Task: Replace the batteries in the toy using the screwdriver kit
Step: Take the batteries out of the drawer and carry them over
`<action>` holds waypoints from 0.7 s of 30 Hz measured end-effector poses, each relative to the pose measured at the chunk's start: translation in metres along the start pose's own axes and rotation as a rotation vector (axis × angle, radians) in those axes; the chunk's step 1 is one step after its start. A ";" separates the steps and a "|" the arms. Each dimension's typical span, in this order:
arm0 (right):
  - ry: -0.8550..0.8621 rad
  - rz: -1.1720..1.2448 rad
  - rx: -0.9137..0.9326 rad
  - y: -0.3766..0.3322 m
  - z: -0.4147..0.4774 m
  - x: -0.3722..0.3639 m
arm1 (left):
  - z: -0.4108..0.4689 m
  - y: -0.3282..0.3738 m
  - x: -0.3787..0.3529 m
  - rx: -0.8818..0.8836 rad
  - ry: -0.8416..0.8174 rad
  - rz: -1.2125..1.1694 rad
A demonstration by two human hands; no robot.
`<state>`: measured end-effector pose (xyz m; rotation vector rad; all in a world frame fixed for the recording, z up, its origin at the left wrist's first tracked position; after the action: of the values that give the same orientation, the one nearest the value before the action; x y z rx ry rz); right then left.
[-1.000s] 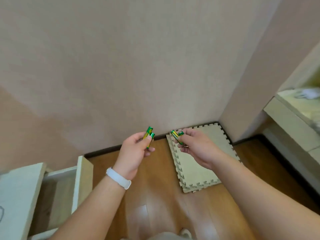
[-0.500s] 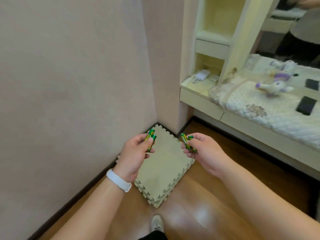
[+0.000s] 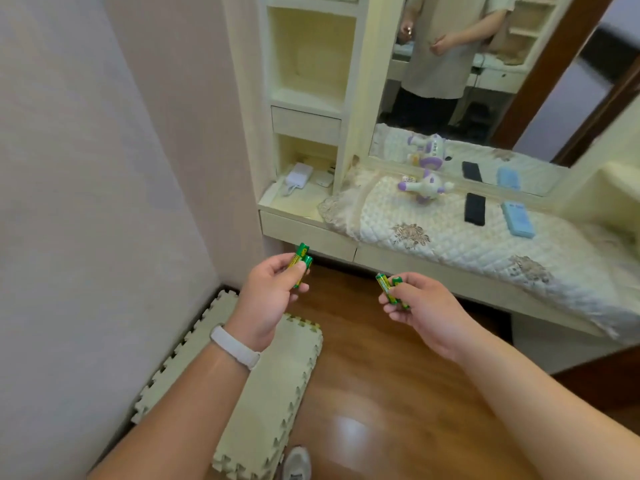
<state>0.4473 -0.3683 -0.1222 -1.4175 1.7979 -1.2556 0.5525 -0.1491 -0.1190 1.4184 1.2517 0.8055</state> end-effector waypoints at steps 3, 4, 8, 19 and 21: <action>0.062 0.017 -0.024 0.007 0.013 0.010 | 0.028 -0.006 -0.021 0.024 -0.074 0.014; 0.084 0.027 -0.029 0.009 0.017 0.015 | 0.035 -0.009 -0.029 0.041 -0.094 0.025; 0.188 0.119 -0.039 0.011 0.027 0.052 | 0.059 -0.016 -0.073 0.086 -0.190 0.078; 0.381 0.236 -0.052 0.030 0.083 0.217 | 0.128 -0.032 -0.251 0.147 -0.364 0.210; 0.376 0.227 -0.055 0.032 0.100 0.248 | 0.138 -0.039 -0.283 0.176 -0.353 0.212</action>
<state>0.4387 -0.6351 -0.1598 -1.0144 2.1851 -1.4284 0.6058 -0.4608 -0.1498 1.7697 0.9281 0.5607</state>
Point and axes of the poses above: each hand's wrist, its own z-axis towards the middle knuckle, its own x-axis out of the back of the hand, y = z × x, the point moved 10 cm from there along z, towards the middle knuckle, and after that the axes turned 4 degrees about -z, right-handed, at the moved point
